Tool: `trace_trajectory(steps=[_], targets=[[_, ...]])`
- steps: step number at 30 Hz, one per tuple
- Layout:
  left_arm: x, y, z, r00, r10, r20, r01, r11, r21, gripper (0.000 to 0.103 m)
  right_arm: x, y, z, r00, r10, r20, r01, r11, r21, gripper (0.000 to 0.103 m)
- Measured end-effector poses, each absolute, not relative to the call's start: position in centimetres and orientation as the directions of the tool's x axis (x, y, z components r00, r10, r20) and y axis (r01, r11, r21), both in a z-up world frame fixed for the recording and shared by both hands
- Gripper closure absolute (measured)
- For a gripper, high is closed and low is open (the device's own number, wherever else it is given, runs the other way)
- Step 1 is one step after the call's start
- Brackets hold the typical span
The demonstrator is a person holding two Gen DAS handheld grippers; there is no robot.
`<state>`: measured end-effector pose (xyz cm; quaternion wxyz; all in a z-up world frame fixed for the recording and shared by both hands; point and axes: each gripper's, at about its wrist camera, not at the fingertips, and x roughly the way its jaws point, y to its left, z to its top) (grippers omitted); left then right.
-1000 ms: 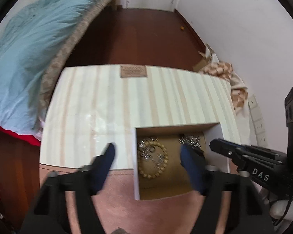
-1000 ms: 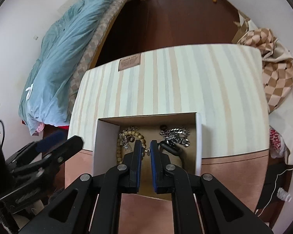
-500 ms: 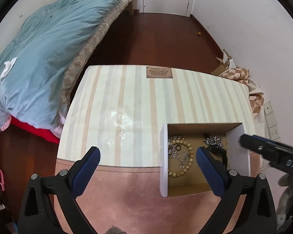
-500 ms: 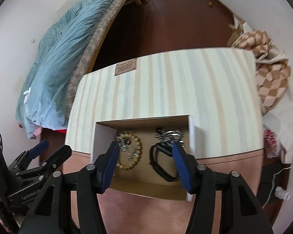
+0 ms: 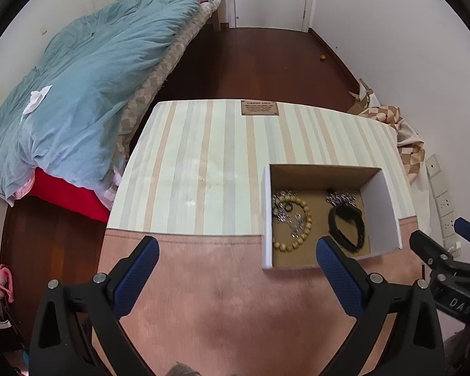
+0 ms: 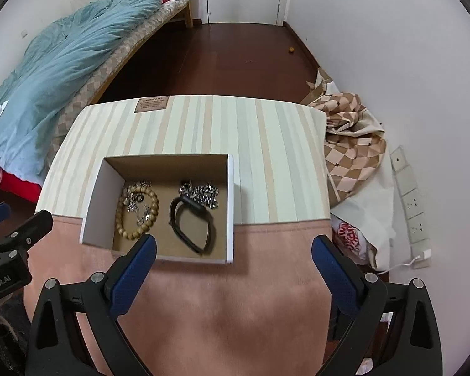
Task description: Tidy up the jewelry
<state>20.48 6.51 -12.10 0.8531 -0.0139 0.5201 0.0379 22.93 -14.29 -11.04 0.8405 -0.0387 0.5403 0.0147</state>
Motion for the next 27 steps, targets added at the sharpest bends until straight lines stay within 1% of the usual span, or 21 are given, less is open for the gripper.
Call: trace_trajectory(steps=[8,17,27], targets=[[16.4,5.8,-8.3,0.504,0.047,-0.862,-0.078,0.997,0.009,0.001,17.6,-14.3,-6.4,0.486,-0.032,-0.874,-0.046,0.997,-0.062,0.002],[9.8,5.5,-1.6,0.59,0.017,-0.807,-0.073,0.997,-0.032,0.001,10.6,-14.6,1.8,0.604,-0.032,-0.796,-0.037,0.997,-0.069,0.002],[4.4,4.4,3.5,0.646,0.016,-0.763,-0.045,0.999,-0.017,0.001,5.0,-15.3,8.3,0.689,-0.026,-0.724,-0.029,0.997,-0.065,0.002]])
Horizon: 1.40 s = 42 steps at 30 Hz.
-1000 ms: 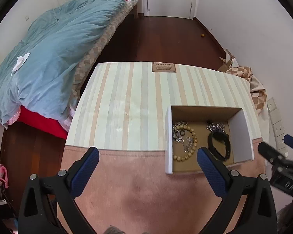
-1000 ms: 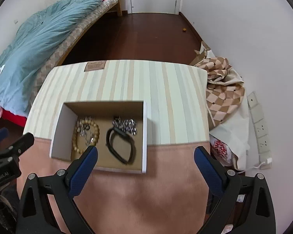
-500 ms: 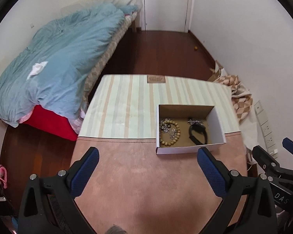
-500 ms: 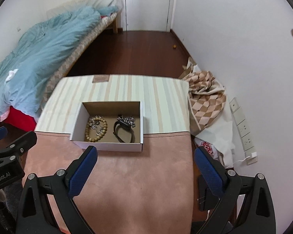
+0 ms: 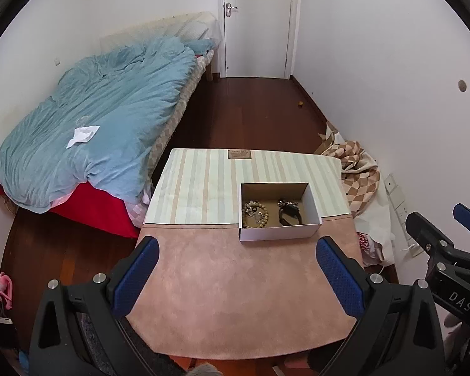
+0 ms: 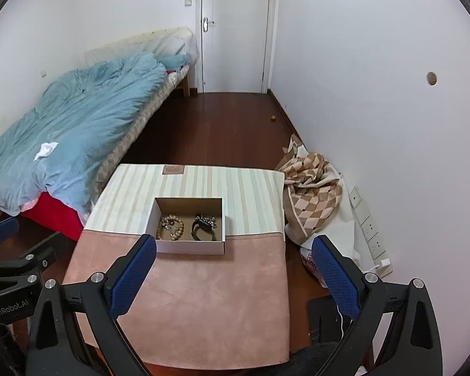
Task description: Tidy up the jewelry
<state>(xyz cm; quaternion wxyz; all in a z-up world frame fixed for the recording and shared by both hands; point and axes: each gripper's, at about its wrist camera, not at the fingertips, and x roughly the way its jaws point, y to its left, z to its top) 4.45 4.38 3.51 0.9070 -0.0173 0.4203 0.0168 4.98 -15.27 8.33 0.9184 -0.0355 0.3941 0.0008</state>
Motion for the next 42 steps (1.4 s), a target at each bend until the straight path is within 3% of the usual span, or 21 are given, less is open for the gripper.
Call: trace_trajectory(steps=[14,42], targets=[[2.2,4.3,5.5,0.667,0.021,-0.745,-0.05,0.999,-0.018,0.001,1.9,-16.2,11.5,0.716,-0.025,-0.698,-0.014,0.999,-0.051,0.002],[11.6,4.4,1.3,0.543,0.079,-0.836,-0.116,0.993,0.018,0.001,13.3,-15.4,5.8,0.599,-0.071,-0.797,-0.004,0.996,-0.092,0.0]])
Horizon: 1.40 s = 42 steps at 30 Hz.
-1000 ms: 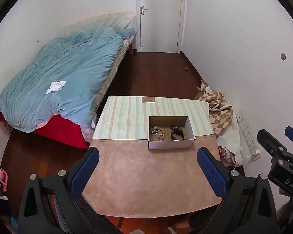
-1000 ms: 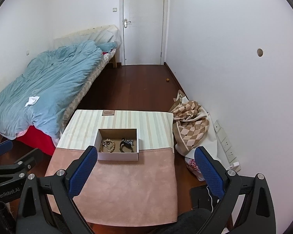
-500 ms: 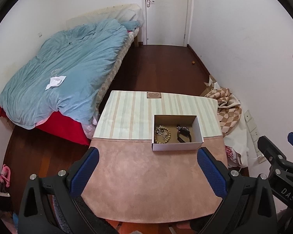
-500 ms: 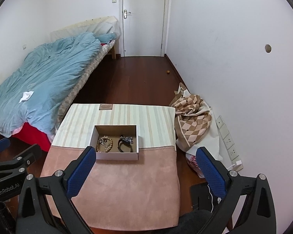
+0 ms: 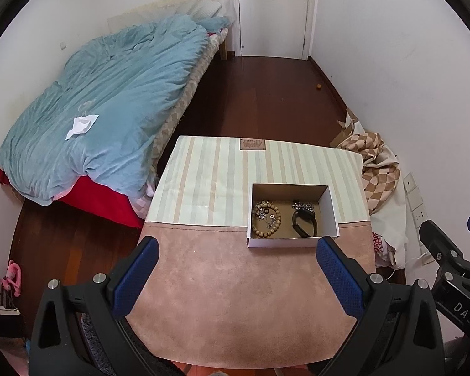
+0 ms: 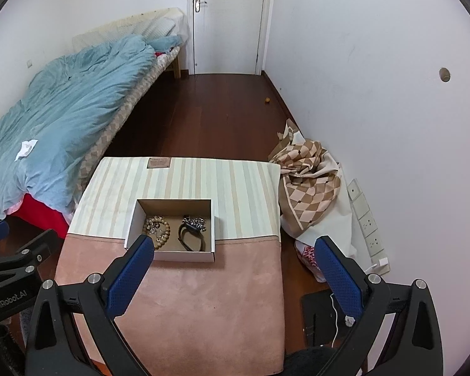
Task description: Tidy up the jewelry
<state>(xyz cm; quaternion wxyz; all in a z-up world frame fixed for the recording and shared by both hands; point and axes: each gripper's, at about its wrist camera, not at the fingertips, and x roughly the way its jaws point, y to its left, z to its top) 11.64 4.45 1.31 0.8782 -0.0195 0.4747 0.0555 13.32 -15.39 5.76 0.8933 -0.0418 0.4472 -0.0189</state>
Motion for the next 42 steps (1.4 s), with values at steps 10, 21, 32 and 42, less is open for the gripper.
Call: trace_trajectory(steps=[10,21,32,42], targets=[[12.2,4.3,0.8,0.52,0.066,-0.851,-0.11,0.994,0.01,0.001,13.8,-15.4,5.1,0.579,-0.073,-0.812,-0.007,0.996,-0.094,0.0],[12.0,4.5,0.7,0.521,0.071,-0.851,-0.112,0.994,0.015,0.001,13.5,-15.2,5.0,0.574,-0.066,-0.816,-0.014,0.996,-0.09,0.0],[11.7,4.7,0.4,0.518,0.073,-0.852,-0.116,0.993,0.015,0.001,13.1,-15.0,4.6,0.566,-0.053,-0.823,-0.029,0.996,-0.084,0.0],[11.6,4.9,0.1,0.515,0.072,-0.854,-0.118,0.993,0.013,0.001,13.1,-15.1,4.5,0.561,-0.055,-0.826,-0.033,0.995,-0.089,0.0]])
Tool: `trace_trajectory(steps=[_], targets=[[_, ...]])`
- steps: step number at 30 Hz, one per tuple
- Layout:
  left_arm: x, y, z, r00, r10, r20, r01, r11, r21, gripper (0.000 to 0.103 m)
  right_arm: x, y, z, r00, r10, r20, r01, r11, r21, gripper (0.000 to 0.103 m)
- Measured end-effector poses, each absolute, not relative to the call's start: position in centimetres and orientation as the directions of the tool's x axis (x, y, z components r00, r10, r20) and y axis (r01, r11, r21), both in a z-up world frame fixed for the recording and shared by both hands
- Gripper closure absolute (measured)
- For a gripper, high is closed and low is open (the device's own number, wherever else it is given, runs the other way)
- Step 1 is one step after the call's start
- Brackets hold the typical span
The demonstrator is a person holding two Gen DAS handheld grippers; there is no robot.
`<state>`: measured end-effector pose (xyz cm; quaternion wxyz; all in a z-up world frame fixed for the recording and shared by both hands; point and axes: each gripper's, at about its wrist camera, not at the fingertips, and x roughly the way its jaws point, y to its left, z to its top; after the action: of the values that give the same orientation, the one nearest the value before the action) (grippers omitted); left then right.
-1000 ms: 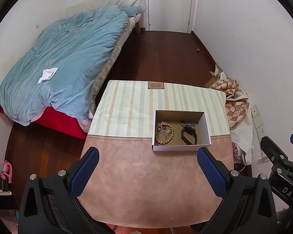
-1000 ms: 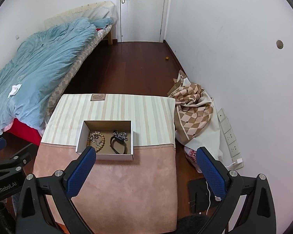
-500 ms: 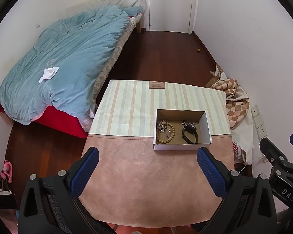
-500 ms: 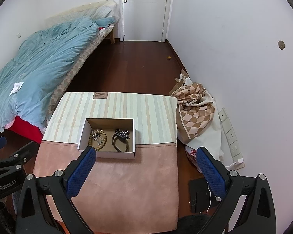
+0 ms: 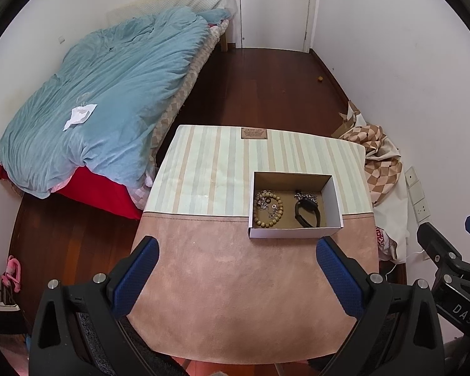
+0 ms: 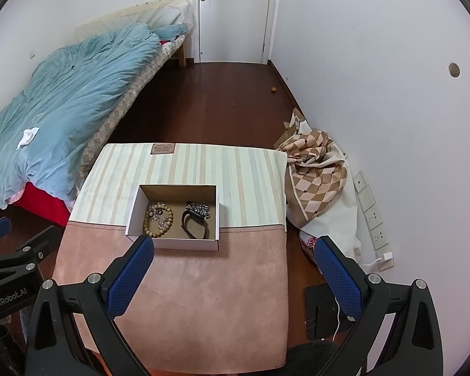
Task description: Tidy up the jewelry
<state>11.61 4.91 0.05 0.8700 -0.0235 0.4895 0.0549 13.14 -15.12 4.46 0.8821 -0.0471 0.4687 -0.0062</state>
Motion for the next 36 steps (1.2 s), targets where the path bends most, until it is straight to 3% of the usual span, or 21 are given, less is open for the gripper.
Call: trace_trajectory(steps=[36], targets=[[11.52,4.51,0.3,0.523,0.052,-0.851,-0.096,0.995,0.002,0.0,13.32,-15.01,4.75,0.566,-0.063,-0.822,-0.031,0.995,-0.097,0.0]])
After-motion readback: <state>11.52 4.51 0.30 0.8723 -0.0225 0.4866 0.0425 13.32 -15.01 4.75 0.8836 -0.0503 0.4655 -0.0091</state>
